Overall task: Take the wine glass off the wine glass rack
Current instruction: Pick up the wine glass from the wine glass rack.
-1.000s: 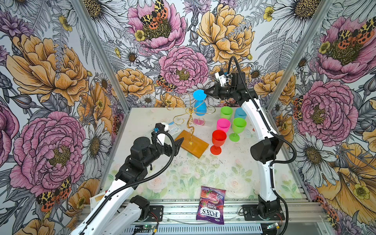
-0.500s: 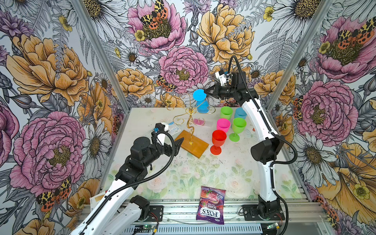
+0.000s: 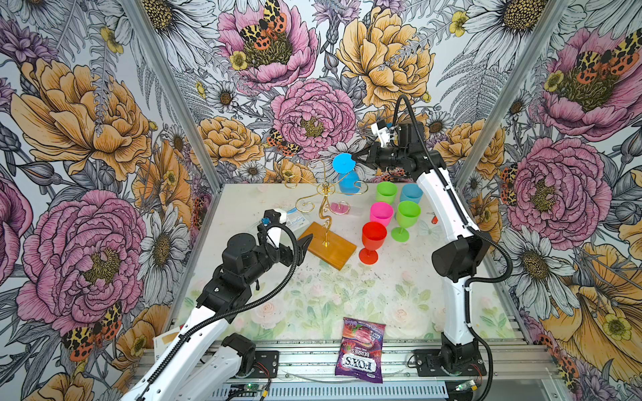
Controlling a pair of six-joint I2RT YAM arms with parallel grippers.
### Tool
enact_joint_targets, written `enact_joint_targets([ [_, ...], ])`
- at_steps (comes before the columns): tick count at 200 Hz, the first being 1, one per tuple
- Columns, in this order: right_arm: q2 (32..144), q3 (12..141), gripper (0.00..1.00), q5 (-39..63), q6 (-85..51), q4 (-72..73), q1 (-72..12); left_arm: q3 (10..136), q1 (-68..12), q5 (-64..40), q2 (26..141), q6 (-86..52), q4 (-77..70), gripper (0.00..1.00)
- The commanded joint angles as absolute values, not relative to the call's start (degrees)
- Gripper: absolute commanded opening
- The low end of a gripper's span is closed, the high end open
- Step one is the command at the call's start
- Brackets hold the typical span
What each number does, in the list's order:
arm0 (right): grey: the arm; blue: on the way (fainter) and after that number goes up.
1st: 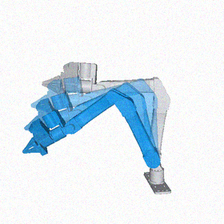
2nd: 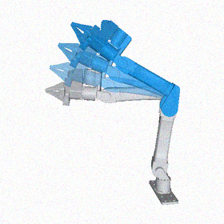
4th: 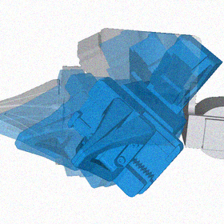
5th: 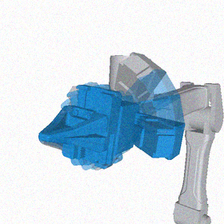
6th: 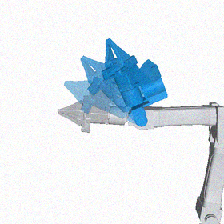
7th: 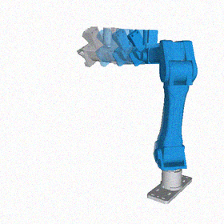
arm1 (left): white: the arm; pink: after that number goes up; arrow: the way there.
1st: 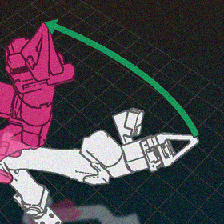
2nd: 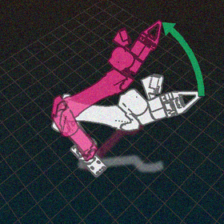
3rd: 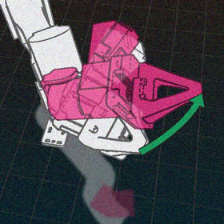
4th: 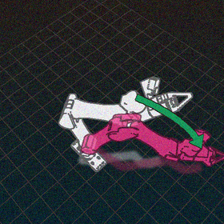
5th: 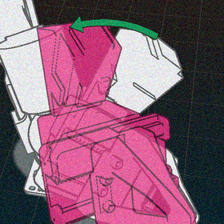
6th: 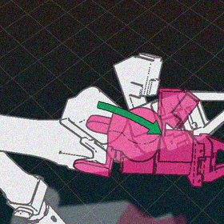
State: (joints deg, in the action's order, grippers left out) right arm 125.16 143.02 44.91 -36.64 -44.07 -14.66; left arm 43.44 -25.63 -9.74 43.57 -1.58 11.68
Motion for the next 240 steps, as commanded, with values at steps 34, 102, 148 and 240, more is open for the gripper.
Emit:
enact_joint_targets([
  [34,119.2,138.8,0.0,45.3,-36.1,-44.5,-14.3,42.7,-25.0,-10.3,42.6,-1.8,10.5,0.99],
  [102,116.4,133.8,0.0,47.1,-35.1,-44.1,-15.3,42.6,-25.0,-10.4,42.6,-1.8,10.4,0.99],
  [148,117.5,135.0,0.0,47.7,-35.5,-43.8,-16.8,42.6,-24.9,-10.4,42.5,-1.8,10.4,0.99],
  [240,124.3,144.1,0.0,48.4,-39.4,-41.8,-18.3,42.5,-25.0,-10.5,42.4,-1.8,10.3,0.99],
])
